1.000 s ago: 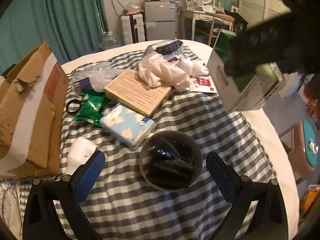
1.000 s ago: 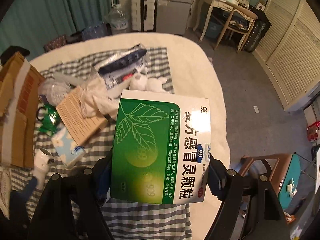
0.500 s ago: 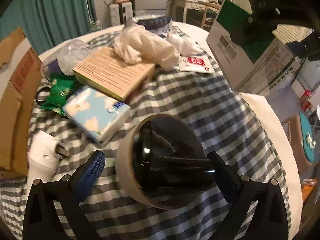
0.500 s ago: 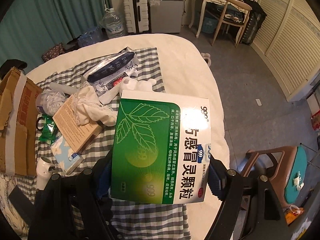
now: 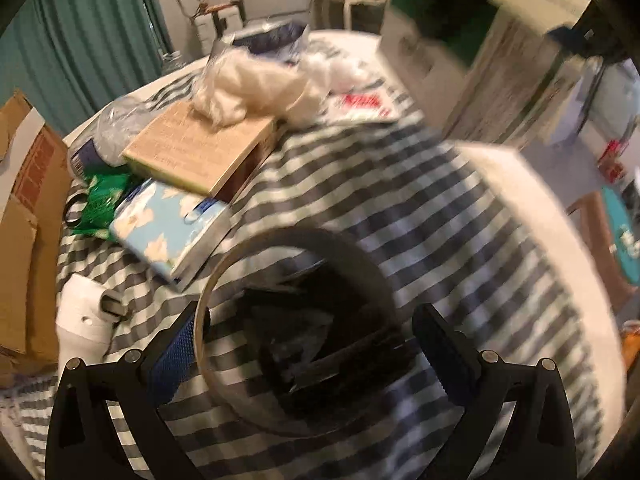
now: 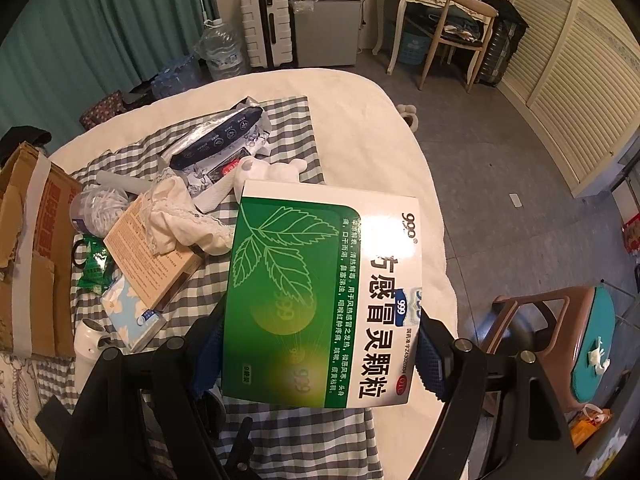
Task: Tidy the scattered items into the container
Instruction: 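Grasp the white tape roll with the left tool while the right tool holds the green medicine box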
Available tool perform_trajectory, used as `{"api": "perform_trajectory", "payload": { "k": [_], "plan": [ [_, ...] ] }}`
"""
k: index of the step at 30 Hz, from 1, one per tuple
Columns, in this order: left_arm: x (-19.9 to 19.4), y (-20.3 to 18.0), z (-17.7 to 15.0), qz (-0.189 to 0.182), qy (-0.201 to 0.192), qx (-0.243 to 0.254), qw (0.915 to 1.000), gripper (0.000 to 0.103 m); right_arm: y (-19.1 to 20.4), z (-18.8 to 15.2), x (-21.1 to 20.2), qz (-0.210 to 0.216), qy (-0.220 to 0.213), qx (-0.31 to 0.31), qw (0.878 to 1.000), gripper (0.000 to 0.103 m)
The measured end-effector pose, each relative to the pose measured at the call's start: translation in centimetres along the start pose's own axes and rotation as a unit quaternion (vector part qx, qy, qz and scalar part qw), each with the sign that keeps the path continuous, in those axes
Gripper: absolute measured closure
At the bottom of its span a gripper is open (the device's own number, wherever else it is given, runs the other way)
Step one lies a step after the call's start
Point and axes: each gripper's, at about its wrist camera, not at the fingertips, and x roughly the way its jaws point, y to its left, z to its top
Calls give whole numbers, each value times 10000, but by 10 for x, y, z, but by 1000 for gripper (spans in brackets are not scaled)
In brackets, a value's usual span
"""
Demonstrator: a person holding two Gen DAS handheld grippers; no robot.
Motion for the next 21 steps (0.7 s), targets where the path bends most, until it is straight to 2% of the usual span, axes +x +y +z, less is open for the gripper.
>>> {"api": "perform_trajectory", "payload": {
  "k": [2,9,14,21],
  "plan": [
    [8,8,0,118,124,-61,9998,0,-1,0,0,-11,5,24,10000,25],
    [8,23,2,9,138,-217,9997,2,-4,0,1,29,27,91,10000,24],
    [-1,25,4,-266,74,-241,9993,19,-5,0,3,36,76,105,9999,24],
    [-18,32,14,-595,-63,-508,9969,19,-6,1,3,49,46,135,9999,24]
  ]
}}
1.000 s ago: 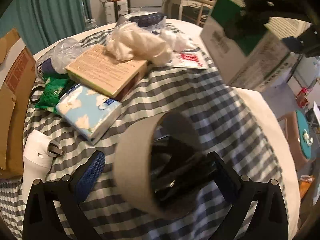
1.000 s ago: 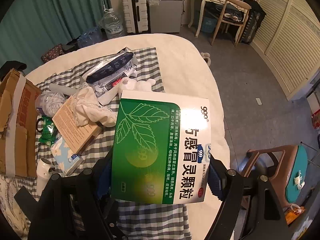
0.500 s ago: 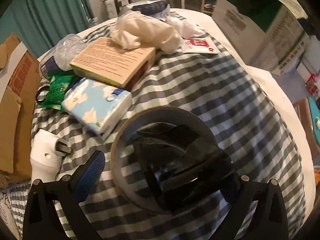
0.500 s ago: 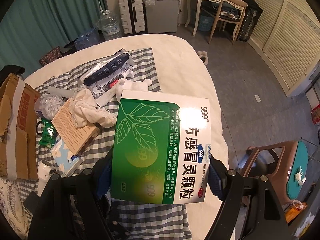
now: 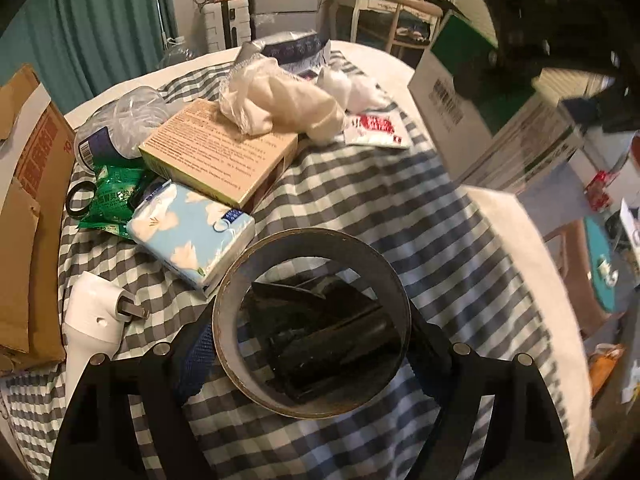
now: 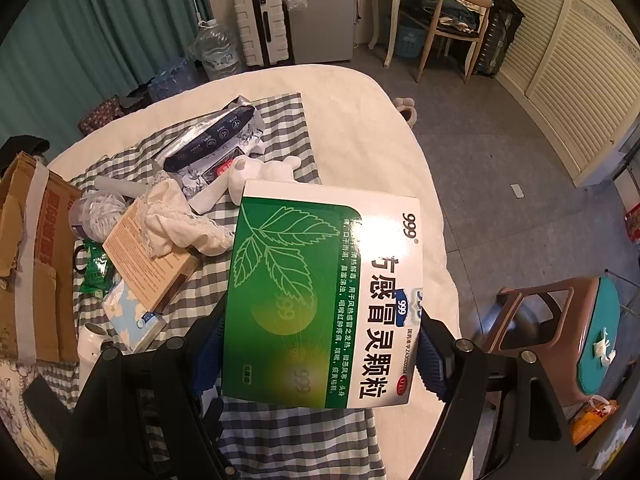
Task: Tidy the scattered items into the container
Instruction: 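Grasp the white tape roll with the left tool while the right tool holds the green medicine box, then carry tape roll and green box over the cardboard box and open both tools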
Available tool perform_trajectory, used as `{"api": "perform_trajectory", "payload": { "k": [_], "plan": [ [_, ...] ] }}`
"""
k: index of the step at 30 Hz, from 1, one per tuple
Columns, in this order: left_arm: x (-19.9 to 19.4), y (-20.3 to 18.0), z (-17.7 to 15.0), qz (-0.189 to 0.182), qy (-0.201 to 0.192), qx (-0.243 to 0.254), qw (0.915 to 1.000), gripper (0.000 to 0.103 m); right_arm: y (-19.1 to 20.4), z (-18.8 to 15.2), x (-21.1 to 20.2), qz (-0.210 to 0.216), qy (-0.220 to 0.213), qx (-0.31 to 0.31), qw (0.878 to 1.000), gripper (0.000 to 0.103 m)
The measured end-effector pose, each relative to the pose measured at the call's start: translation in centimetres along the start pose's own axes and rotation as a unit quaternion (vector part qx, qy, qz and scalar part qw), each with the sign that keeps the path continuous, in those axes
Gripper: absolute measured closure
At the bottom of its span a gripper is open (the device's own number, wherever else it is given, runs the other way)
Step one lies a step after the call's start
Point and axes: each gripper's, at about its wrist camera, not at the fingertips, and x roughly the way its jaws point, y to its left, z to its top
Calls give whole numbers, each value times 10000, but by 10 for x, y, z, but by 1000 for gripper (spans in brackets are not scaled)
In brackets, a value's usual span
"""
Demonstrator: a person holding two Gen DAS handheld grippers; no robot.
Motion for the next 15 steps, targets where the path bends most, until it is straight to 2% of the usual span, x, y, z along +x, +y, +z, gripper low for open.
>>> {"api": "perform_trajectory", "payload": {
  "k": [10,15],
  "plan": [
    [-65,14,23,-157,-628,-454,9969,19,1,1,-5,97,-104,33,9999,24],
    [-91,33,38,179,-996,-670,9926,19,9,0,-19,281,-319,-57,9991,25]
  ]
}}
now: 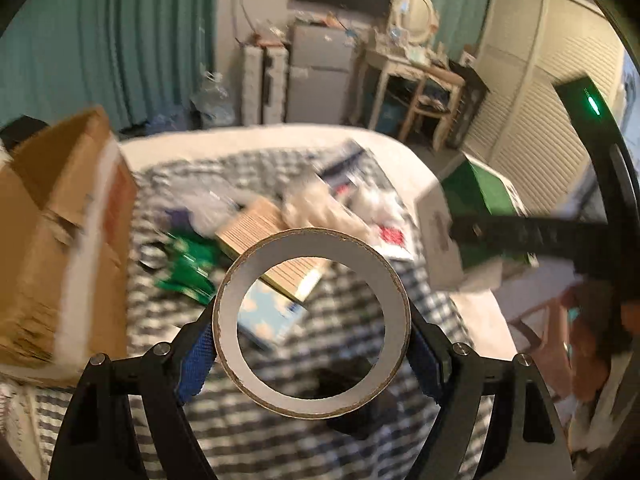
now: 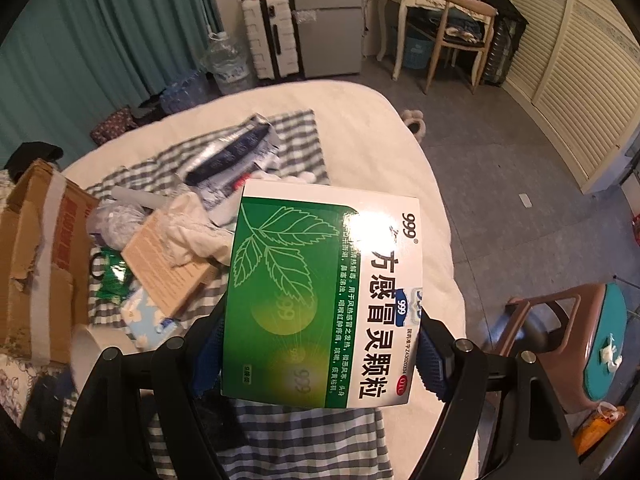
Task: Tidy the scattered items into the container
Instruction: 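Carry tape roll and green box over the cardboard box and open both tools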
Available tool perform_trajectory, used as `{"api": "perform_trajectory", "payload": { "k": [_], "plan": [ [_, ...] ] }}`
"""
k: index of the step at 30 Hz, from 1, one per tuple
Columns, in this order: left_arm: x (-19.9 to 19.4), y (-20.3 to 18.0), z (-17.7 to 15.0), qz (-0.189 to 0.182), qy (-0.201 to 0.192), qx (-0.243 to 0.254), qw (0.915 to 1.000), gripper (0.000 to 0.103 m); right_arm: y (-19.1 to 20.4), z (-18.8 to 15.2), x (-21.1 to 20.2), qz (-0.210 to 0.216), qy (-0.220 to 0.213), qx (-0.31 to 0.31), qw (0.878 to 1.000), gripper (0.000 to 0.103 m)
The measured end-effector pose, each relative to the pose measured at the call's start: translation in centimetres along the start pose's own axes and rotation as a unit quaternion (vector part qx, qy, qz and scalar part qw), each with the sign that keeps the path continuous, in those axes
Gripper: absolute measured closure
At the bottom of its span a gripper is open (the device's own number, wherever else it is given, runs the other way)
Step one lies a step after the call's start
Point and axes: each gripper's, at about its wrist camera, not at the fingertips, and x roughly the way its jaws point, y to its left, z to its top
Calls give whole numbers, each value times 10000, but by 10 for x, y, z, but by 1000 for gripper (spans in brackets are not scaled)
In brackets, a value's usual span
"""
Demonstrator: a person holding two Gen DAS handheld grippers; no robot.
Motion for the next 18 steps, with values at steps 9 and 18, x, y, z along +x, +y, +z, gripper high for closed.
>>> {"api": "perform_trajectory", "payload": {
  "k": [9,18],
  "plan": [
    [-38,39,29,657,-405,-275,9966,19,33,-11,-39,397,-449,-324,9977,25],
    [-67,73,44,980,-662,-510,9917,19,74,-23,-87,745,-904,-612,9912,25]
  ]
}}
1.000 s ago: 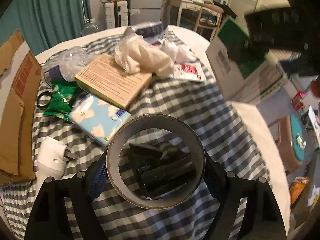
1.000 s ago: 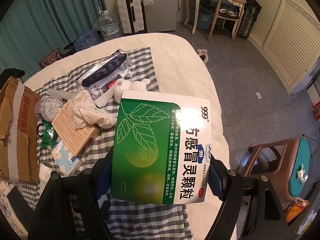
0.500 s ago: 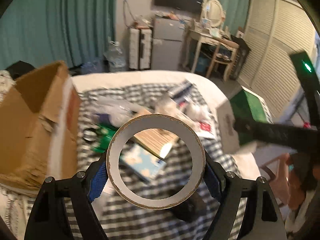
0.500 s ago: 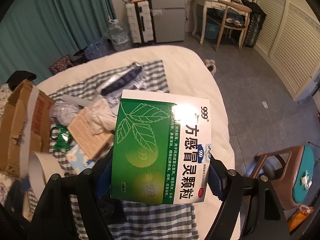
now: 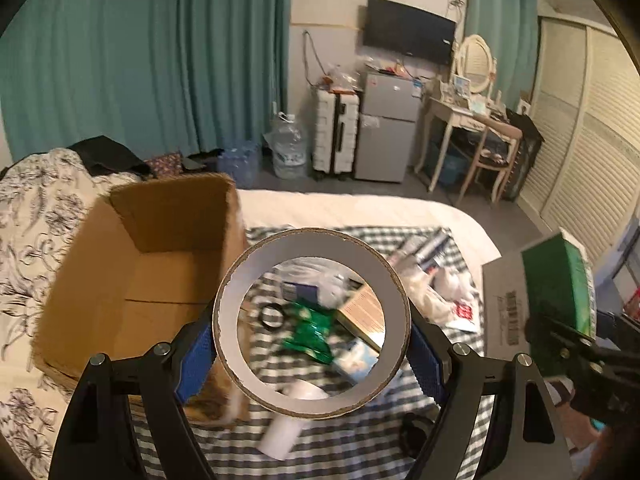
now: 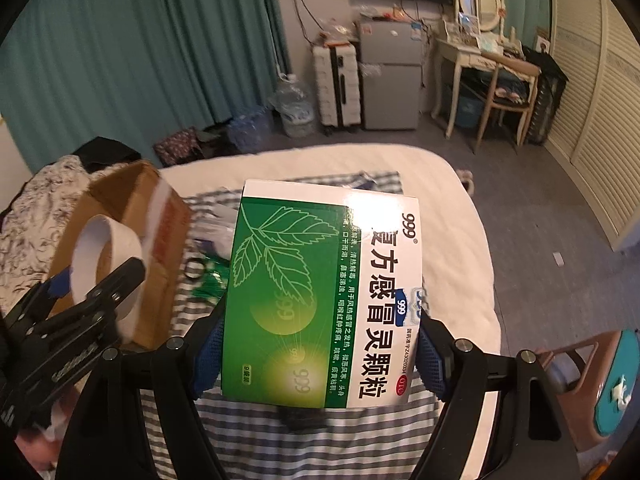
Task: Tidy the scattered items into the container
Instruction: 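Carry tape roll and green box over the cardboard box and open both tools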
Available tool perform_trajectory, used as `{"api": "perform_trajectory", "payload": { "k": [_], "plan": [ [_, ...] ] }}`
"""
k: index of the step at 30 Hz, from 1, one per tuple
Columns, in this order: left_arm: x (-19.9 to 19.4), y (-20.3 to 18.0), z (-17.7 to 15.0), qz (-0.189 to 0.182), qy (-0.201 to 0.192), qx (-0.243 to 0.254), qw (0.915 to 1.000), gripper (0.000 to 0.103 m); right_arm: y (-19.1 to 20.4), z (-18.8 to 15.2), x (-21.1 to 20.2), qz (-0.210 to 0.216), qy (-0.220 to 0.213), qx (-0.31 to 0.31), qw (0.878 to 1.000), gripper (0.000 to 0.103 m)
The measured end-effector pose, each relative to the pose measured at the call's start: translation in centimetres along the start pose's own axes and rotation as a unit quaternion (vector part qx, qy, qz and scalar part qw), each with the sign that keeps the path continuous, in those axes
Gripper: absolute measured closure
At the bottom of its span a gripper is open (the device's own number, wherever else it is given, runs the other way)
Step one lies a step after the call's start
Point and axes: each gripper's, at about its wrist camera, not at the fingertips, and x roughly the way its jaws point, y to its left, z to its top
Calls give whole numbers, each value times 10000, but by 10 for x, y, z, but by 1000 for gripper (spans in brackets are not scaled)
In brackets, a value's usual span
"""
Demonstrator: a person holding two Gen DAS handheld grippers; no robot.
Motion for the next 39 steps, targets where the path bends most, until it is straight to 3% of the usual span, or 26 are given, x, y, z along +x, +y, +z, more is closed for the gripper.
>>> {"api": "perform_trajectory", "payload": {
  "k": [5,11,16,22,26,29,33,37,39],
  "plan": [
    [-18,36,17,-112,-214,-384,9990,19,32,11,-20,132,-257,-137,9995,25],
    [-31,87,29,173,-427,-748,9961,19,85,22,-29,341,-405,-404,9978,25],
    [-40,137,33,570,-537,-1065,9912,19,134,34,-32,752,-537,-540,9943,25],
    [-31,182,28,808,-452,-1341,9866,19,189,42,-16,1148,-486,-629,9902,25],
    [-15,204,23,732,-251,-1611,9839,19,219,40,3,1275,-349,-763,9883,25],
    [-6,211,19,823,-87,-1674,9824,18,232,36,20,1226,-192,-806,9890,25],
    [2,223,17,826,78,-1939,9775,7,233,36,40,1388,-31,-619,9884,23],
    [4,229,16,907,170,-2029,9748,0,233,40,49,1373,3,-396,9897,9],
    [5,231,15,850,205,-2107,9736,0,234,43,49,1277,-11,-361,9912,9]
  ]
}}
